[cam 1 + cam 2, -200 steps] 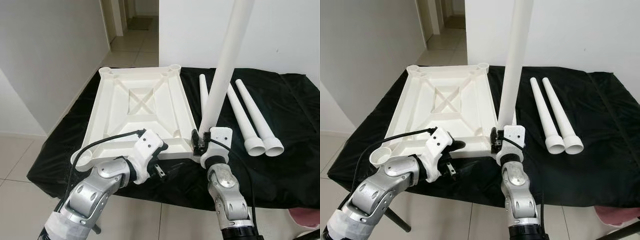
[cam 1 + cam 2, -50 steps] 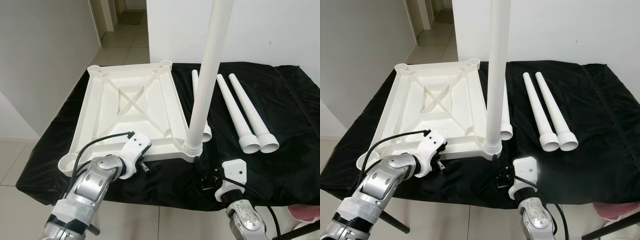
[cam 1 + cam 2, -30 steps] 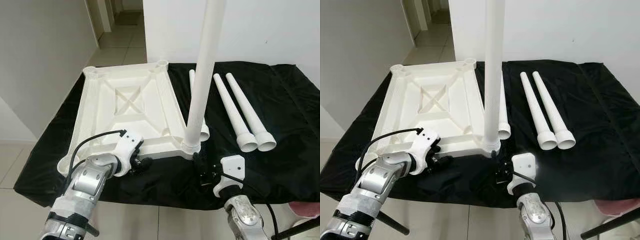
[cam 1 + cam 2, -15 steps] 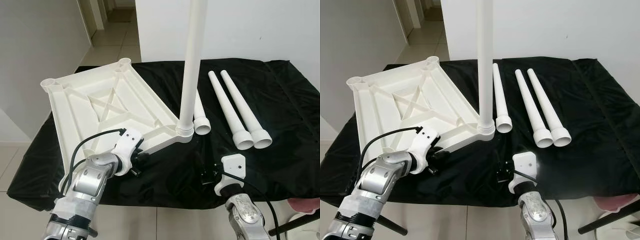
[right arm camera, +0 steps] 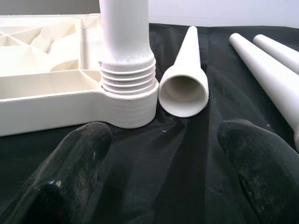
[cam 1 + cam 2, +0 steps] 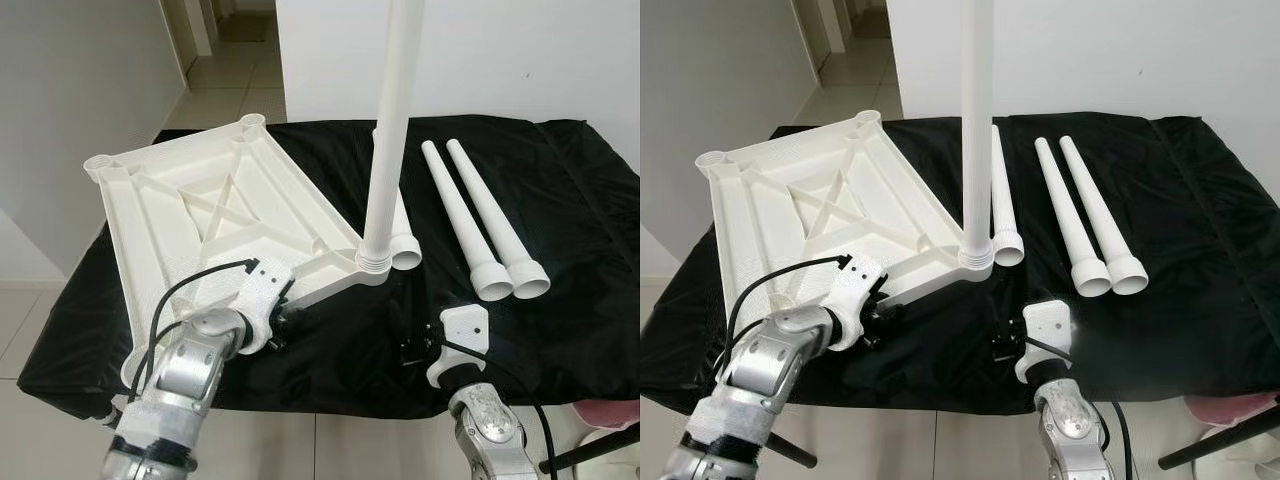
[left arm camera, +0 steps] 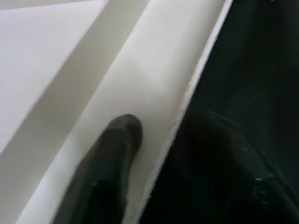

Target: Building children table

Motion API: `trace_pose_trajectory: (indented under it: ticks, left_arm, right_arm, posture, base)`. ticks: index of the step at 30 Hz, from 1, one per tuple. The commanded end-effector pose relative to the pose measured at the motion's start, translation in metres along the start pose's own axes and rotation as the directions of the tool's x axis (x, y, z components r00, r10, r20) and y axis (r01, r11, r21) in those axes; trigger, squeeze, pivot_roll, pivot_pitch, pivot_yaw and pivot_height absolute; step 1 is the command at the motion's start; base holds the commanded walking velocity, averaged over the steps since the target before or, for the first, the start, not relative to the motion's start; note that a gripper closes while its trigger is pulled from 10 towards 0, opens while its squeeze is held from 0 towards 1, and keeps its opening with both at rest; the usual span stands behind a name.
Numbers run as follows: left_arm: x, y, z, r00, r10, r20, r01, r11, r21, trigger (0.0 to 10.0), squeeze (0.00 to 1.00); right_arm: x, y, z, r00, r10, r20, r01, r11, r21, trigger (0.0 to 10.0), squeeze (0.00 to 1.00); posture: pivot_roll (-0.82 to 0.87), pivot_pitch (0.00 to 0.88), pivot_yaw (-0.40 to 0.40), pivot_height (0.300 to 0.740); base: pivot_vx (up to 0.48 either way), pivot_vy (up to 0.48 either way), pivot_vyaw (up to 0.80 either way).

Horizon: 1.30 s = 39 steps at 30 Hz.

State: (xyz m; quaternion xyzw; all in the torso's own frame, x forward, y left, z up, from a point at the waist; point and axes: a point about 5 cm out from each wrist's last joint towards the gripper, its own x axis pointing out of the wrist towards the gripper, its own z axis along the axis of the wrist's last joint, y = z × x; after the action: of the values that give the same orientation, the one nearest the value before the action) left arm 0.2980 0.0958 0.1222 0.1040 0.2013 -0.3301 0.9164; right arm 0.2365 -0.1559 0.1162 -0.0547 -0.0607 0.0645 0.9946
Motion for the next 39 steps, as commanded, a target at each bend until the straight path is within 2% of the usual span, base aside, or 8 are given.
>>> trace_pose_trajectory:
  ticks: [1, 4, 5, 10, 25, 30, 37, 39]
  left_arm:
    - [-0.001, -0.001, -0.001, 1.0, 0.029, -0.011, -0.028, 0.999, 0.017, 10.0, 0.8]
    - [-0.001, -0.002, 0.0, 1.0, 0.023, -0.004, -0.023, 0.999, 0.029, 10.0, 0.8]
    - [-0.001, -0.004, 0.003, 1.0, 0.006, 0.005, -0.006, 1.0, 0.028, 10.0, 0.0]
    - [-0.007, -0.015, 0.013, 0.993, -0.095, 0.068, 0.094, 0.995, 0.011, 10.0, 0.0]
    - [-0.023, -0.012, 0.034, 0.974, -0.123, 0.189, 0.121, 0.992, 0.022, 10.0, 0.0]
    - [-0.015, 0.005, 0.041, 0.977, 0.058, 0.205, -0.055, 0.998, -0.019, 10.0, 0.0]
    - [-0.008, 0.014, 0.042, 0.969, 0.163, 0.187, -0.158, 0.986, -0.044, 10.0, 0.0]
    - [-0.002, 0.021, 0.038, 0.959, 0.245, 0.144, -0.239, 0.969, -0.057, 10.0, 0.0]
  right_arm:
    - [0.001, -0.001, -0.002, 1.0, -0.018, 0.001, 0.018, 1.0, -0.002, 10.0, 0.0]
    - [0.002, -0.001, -0.001, 1.0, -0.025, 0.005, 0.025, 1.0, 0.0, 10.0, 0.0]
    - [0.003, -0.002, 0.0, 0.999, -0.035, 0.013, 0.035, 0.999, 0.001, 10.0, 0.0]
    - [0.005, -0.005, 0.003, 0.996, -0.077, 0.033, 0.077, 0.997, 0.002, 10.0, 0.0]
    - [0.006, -0.006, 0.004, 0.992, -0.118, 0.039, 0.118, 0.993, 0.008, 10.0, 0.0]
    - [0.009, 0.0, 0.003, 0.994, -0.106, 0.039, 0.106, 0.994, 0.017, 10.0, 0.0]
    - [0.012, 0.001, 0.002, 0.994, -0.103, 0.039, 0.102, 0.995, 0.018, 10.0, 0.0]
    - [0.014, 0.001, 0.002, 0.993, -0.108, 0.04, 0.108, 0.994, 0.02, 10.0, 0.0]
  posture:
    - [-0.1, 0.04, 0.081, 0.74]
    - [-0.1, 0.04, 0.081, 0.74]
    - [-0.1, 0.04, 0.082, 0.74]
    - [-0.1, 0.041, 0.082, 0.74]
    - [-0.09, 0.061, 0.083, 0.74]
    - [-0.09, 0.039, 0.079, 0.74]
    - [-0.09, 0.033, 0.08, 0.74]
    - [-0.09, 0.019, 0.084, 0.74]
  base:
    - [0.0, 0.0, 0.0]
    - [0.0, 0.0, 0.0]
    - [0.0, 0.0, 0.0]
    - [0.0, 0.0, 0.0]
    - [0.0, 0.0, 0.0]
    - [0.0, 0.0, 0.0]
    - [0.0, 0.0, 0.0]
    - [0.0, 0.0, 0.0]
